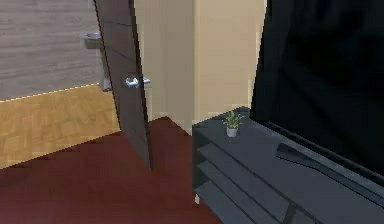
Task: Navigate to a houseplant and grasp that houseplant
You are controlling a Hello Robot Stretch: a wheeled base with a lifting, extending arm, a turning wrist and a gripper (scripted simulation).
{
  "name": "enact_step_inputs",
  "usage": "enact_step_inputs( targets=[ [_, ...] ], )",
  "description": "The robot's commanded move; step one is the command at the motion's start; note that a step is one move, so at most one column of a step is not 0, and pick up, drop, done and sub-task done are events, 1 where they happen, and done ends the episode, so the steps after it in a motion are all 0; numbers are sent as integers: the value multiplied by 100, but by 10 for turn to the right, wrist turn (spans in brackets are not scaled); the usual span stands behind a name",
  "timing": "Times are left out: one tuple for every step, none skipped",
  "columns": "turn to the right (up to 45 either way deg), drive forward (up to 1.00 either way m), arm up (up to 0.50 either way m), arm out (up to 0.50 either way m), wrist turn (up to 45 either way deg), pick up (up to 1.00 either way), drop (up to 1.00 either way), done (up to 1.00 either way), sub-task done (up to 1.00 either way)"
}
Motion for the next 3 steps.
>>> enact_step_inputs(
  targets=[
    [0, 50, 0, 0, 0, 0, 0, 0, 0],
    [-450, 0, 0, 0, 0, 0, 0, 0, 0],
    [-180, 0, 0, 0, 0, 0, 0, 0, 0]
  ],
)
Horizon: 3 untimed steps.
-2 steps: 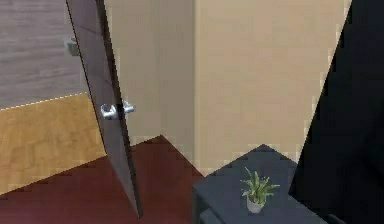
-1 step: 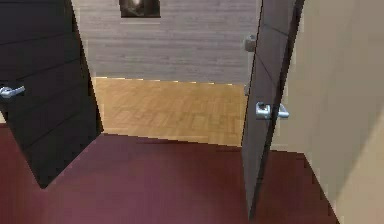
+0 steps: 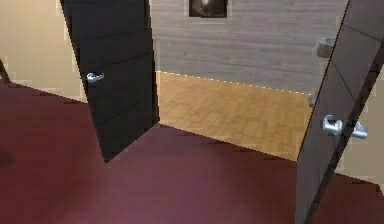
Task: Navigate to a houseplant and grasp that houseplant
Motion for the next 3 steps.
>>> enact_step_inputs(
  targets=[
    [0, 0, 50, 0, 0, 0, 0, 0, 0],
    [0, 0, 34, 0, 0, 0, 0, 0, 0],
    [0, 0, 0, 24, 0, 0, 0, 0, 0]
  ],
)
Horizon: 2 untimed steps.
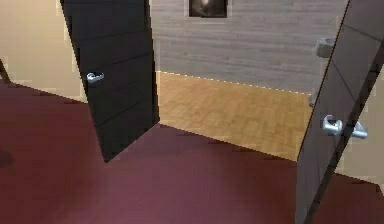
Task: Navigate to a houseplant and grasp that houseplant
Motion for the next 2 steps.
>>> enact_step_inputs(
  targets=[
    [0, 0, 0, 0, 450, 0, 0, 0, 0],
    [0, 0, 0, 0, 450, 0, 0, 0, 0]
  ],
)
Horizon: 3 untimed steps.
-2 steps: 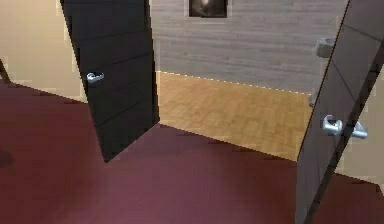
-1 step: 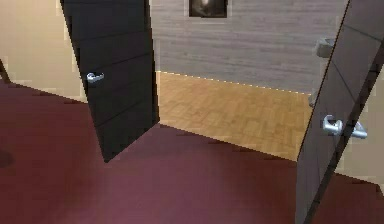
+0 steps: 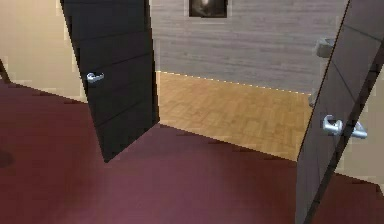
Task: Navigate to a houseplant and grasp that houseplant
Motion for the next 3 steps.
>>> enact_step_inputs(
  targets=[
    [0, 0, 0, 0, 450, 0, 0, 0, 0],
    [0, 0, 0, 0, 270, 0, 0, 0, 0],
    [0, 0, -30, 0, 0, 0, 0, 0, 0]
  ],
)
